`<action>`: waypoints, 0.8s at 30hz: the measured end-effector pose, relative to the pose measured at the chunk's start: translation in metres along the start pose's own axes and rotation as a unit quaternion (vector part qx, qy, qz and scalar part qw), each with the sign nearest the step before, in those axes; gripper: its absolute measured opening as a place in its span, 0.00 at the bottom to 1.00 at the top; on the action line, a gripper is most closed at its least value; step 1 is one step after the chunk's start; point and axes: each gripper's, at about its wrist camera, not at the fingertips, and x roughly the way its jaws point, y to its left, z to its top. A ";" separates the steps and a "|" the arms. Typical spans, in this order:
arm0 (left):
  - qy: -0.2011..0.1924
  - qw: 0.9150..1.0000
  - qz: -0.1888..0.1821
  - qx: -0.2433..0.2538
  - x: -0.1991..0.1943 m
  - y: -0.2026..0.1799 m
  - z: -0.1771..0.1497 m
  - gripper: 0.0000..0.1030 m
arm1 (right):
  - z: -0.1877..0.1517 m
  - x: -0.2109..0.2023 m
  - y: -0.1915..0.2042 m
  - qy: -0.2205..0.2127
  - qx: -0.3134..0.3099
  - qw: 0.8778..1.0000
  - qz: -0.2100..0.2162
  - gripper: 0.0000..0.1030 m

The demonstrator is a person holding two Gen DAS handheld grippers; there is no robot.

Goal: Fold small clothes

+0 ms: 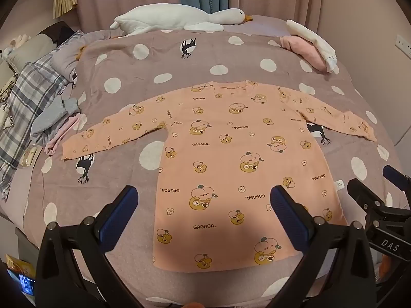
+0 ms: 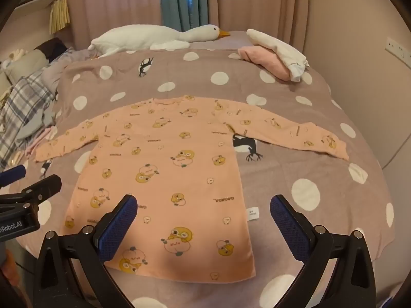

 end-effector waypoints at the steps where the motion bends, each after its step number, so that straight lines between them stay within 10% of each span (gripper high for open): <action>1: -0.001 1.000 0.001 -0.001 0.000 0.000 0.000 1.00 | 0.000 0.000 0.000 0.001 -0.001 1.000 -0.001 0.99; 24: 0.000 1.000 -0.004 0.000 -0.001 -0.003 -0.002 1.00 | 0.000 0.001 -0.002 0.000 0.001 1.000 0.002 0.99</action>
